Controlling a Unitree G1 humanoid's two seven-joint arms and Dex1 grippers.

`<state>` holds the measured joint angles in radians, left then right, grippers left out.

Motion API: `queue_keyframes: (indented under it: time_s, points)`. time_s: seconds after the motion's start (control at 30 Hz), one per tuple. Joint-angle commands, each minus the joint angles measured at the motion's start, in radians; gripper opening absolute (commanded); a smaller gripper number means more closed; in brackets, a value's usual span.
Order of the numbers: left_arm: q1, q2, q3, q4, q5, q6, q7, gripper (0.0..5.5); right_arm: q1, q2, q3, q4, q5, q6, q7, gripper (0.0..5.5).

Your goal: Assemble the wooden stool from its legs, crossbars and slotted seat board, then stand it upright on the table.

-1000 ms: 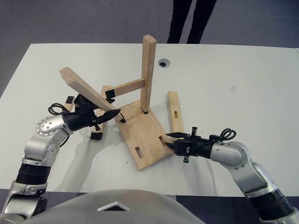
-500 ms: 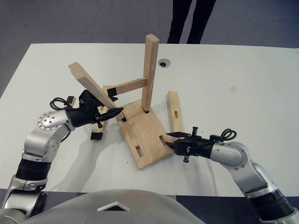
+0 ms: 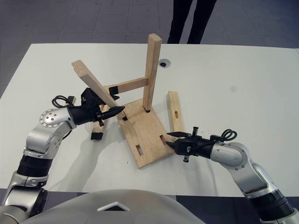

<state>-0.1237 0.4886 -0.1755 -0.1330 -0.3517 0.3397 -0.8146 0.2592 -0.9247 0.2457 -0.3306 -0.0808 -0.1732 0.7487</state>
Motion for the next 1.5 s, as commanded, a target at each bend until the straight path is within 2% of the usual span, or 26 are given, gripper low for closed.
queue_keyframes:
  time_s: [0.03, 0.6, 1.07, 1.5]
  points:
    - [0.157, 0.005, -0.031, 0.074, 0.034, 0.078, 0.038, 2.05, 0.107, -0.043, 0.059, 0.136, -0.098, 0.145, 0.05, 1.57]
    - [0.175, 0.027, 0.125, -0.11, -0.08, 0.033, 0.07, 2.05, 0.115, -0.047, 0.068, 0.132, -0.098, 0.144, 0.047, 1.57]
    - [0.169, 0.061, 0.166, -0.156, -0.075, 0.036, 0.073, 2.05, 0.114, -0.046, 0.07, 0.133, -0.099, 0.147, 0.047, 1.57]
    - [0.194, 0.038, 0.16, -0.287, -0.161, 0.161, 0.104, 2.05, 0.111, -0.044, 0.072, 0.138, -0.101, 0.144, 0.047, 1.57]
